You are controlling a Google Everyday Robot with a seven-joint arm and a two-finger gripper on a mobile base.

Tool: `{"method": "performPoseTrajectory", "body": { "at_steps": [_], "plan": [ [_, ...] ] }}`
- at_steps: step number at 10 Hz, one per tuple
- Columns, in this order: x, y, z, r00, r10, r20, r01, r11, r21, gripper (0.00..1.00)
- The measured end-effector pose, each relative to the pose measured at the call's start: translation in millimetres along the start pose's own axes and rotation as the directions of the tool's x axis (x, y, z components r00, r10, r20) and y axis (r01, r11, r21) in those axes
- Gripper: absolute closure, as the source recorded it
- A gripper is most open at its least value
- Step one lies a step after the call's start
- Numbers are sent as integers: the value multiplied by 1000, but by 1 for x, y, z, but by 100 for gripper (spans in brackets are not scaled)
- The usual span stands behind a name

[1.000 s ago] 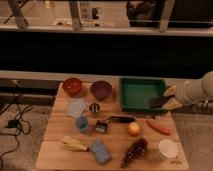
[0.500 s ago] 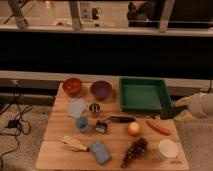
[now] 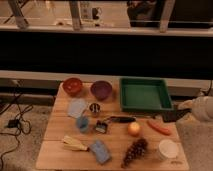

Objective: Place eraser in paper cup

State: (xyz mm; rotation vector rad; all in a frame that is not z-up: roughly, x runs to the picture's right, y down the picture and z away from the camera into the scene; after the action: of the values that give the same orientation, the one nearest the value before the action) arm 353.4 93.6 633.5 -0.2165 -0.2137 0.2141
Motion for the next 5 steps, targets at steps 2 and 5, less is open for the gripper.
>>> {"method": "performPoseTrajectory", "body": {
  "at_steps": [2, 5],
  "plan": [
    [1, 0, 4, 1000, -1, -18, 0, 1000, -7, 98],
    [36, 24, 11, 999, 1, -54, -2, 1000, -30, 98]
  ]
}}
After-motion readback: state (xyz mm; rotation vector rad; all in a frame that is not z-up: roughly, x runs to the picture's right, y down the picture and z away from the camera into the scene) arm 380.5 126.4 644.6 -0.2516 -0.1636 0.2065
